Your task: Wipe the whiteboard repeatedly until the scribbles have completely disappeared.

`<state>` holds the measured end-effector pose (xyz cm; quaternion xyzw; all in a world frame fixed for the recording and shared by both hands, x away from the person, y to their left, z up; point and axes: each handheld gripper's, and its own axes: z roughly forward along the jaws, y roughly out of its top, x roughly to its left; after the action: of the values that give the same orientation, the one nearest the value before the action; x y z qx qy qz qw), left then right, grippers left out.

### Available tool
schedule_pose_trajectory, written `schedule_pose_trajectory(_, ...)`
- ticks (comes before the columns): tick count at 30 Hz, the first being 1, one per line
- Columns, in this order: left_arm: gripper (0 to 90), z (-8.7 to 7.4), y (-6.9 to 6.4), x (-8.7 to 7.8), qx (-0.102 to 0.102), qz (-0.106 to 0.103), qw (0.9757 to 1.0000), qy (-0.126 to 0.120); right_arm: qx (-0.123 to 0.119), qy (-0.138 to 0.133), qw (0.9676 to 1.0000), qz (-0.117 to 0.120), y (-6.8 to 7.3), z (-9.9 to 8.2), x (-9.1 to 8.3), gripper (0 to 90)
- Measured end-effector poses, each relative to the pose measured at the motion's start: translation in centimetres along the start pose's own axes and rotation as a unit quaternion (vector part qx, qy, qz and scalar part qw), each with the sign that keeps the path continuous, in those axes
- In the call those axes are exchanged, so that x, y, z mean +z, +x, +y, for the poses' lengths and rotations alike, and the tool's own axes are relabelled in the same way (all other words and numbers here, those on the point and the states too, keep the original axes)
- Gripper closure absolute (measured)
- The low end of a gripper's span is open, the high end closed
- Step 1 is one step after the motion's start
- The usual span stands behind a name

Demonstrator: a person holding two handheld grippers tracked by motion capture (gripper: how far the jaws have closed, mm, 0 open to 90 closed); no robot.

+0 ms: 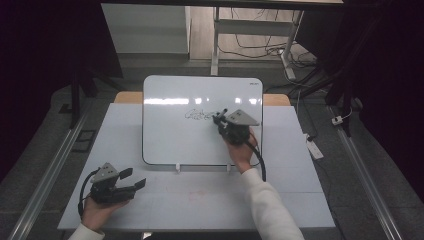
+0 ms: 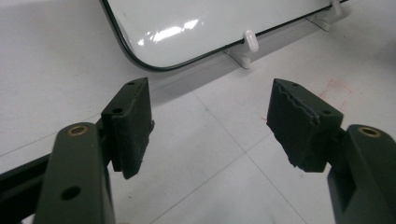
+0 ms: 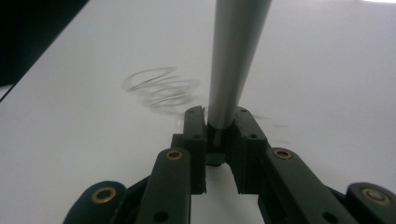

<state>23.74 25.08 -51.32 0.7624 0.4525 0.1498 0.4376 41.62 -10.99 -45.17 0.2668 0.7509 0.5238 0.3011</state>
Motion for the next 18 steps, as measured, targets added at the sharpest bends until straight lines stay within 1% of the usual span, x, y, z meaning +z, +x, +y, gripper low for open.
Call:
schedule_pose_trajectory(1,31.6,0.0,0.0,0.0,0.000,0.000,1.0000,0.002,-0.017,0.003,0.9998,-0.003,0.2,0.2,0.2,77.4)
schedule_pose_trajectory(2,31.6,-0.1,0.0,0.0,0.001,0.000,1.0000,0.002,-0.017,0.003,0.9998,-0.003,0.2,0.2,0.2,77.4)
schedule_pose_trajectory(3,31.6,-0.1,-0.1,-0.1,0.002,0.001,1.0000,0.002,-0.003,-0.005,0.9999,-0.011,-0.3,0.3,0.2,77.3)
schedule_pose_trajectory(4,31.6,-0.1,-0.1,-0.2,0.002,0.001,1.0000,-0.001,0.015,-0.012,0.9995,-0.023,-1.0,0.4,0.0,77.3)
schedule_pose_trajectory(5,31.6,-0.1,0.0,-0.3,0.001,0.001,1.0000,-0.003,0.034,-0.019,0.9988,-0.029,-1.7,0.4,-0.1,77.3)
schedule_pose_trajectory(6,31.6,-0.1,0.0,-0.3,0.000,0.001,1.0000,-0.004,0.038,-0.018,0.9987,-0.028,-1.7,0.4,-0.1,77.3)
schedule_pose_trajectory(7,31.6,-0.1,0.1,-0.2,-0.001,0.001,1.0000,-0.003,0.007,-0.006,0.9998,-0.015,-0.7,0.3,0.0,77.3)
schedule_pose_trajectory(8,31.6,-0.1,0.1,-0.1,-0.001,0.001,1.0000,-0.002,-0.005,-0.003,0.9999,-0.013,-0.4,0.3,0.0,77.3)
schedule_pose_trajectory(9,31.6,-0.1,0.1,-0.1,-0.001,0.000,1.0000,0.000,-0.013,-0.002,0.9998,-0.014,-0.5,0.3,0.0,77.3)
schedule_pose_trajectory(10,31.6,-0.1,0.1,0.0,0.001,0.000,1.0000,0.001,-0.013,-0.002,0.9998,-0.014,-0.5,0.3,0.0,77.3)
schedule_pose_trajectory(11,31.6,-0.1,0.1,-0.1,0.003,-0.001,1.0000,0.001,-0.003,-0.006,0.9998,-0.019,-1.0,0.4,0.0,77.3)
schedule_pose_trajectory(12,31.6,-0.1,0.0,-0.1,0.003,0.000,1.0000,0.000,0.016,-0.013,0.9993,-0.032,-1.8,0.7,-0.1,77.3)
schedule_pose_trajectory(13,31.6,-0.1,0.0,-0.2,0.001,0.001,1.0000,-0.002,0.050,-0.029,0.9970,-0.052,-3.6,1.2,-0.2,77.3)
schedule_pose_trajectory(15,31.6,-0.1,0.0,-0.2,0.000,0.001,1.0000,-0.004,0.053,-0.027,0.9969,-0.053,-3.8,1.4,-0.1,77.3)
schedule_pose_trajectory(16,31.6,-0.1,0.1,-0.2,-0.001,0.001,1.0000,-0.003,0.042,-0.024,0.9974,-0.055,-3.5,1.5,0.0,77.3)
schedule_pose_trajectory(17,31.6,-0.1,0.1,-0.2,-0.001,0.001,1.0000,-0.003,0.030,-0.019,0.9985,-0.042,-3.0,1.5,0.1,77.3)
schedule_pose_trajectory(18,31.6,-0.1,0.2,-0.1,-0.001,0.001,1.0000,-0.001,0.020,-0.013,0.9994,-0.025,-2.4,1.4,0.2,77.3)
